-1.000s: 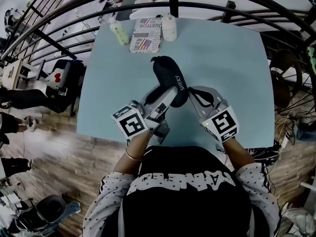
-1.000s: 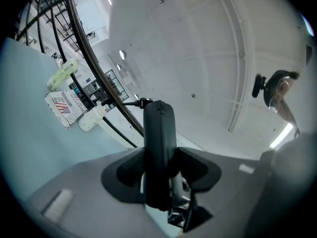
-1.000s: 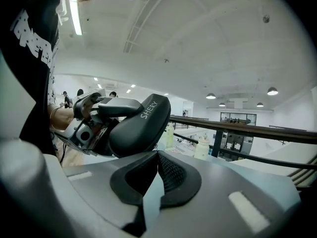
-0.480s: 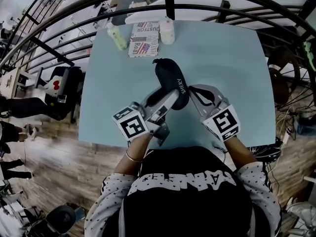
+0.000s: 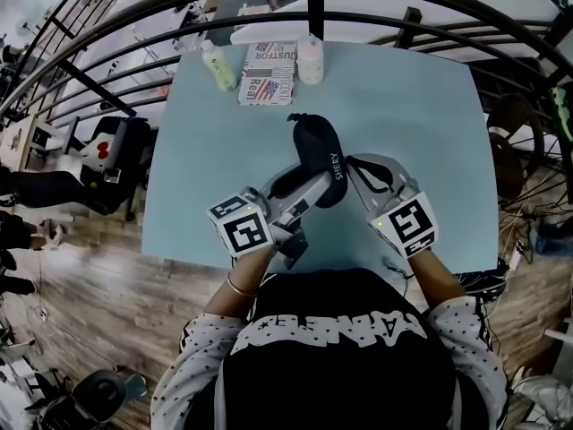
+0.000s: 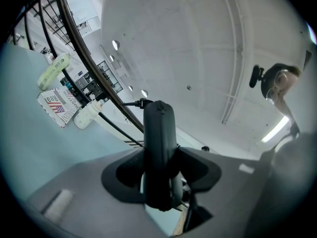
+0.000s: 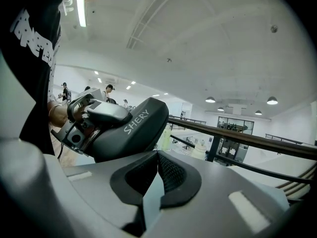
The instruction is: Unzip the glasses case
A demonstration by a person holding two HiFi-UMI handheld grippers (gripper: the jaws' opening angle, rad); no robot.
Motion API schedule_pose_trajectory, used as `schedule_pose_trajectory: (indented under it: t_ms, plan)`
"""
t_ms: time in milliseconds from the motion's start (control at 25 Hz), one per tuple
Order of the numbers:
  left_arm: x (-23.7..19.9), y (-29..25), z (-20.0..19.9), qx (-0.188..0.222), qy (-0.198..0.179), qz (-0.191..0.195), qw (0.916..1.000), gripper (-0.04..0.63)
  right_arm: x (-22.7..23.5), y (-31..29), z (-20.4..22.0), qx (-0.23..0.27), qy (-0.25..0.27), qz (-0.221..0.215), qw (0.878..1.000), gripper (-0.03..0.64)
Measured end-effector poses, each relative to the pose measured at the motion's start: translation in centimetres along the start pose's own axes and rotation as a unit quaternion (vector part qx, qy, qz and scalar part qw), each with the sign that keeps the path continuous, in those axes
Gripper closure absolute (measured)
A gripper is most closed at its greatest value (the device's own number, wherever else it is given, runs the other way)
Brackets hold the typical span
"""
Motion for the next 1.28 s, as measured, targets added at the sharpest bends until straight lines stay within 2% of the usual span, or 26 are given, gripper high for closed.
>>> schedule_pose_trajectory:
  t_ms: [480, 1280]
  plan:
    - [0.0, 1.0, 0.3, -0.014, -0.009, -0.006, 0.9998, 0.595, 0.3, -0.8, -1.0, 0.007, 0.019, -0.011, 1.000, 0.609]
    - [-0.6, 0.7, 1.9, -0.091, -0.021, -0.007, 0.9956, 0.595, 1.9, -0.8, -1.5, 0.000, 0.054, -0.011, 0.998, 0.609]
Point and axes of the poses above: the fingertips, and each gripper's own axes: y backward along the fingers, x to its right, z out of its underside, the point moved 7 cm from there along y, backward along the fingers, and after that the axes turned 15 degrees about y, right-handed, at the moved point
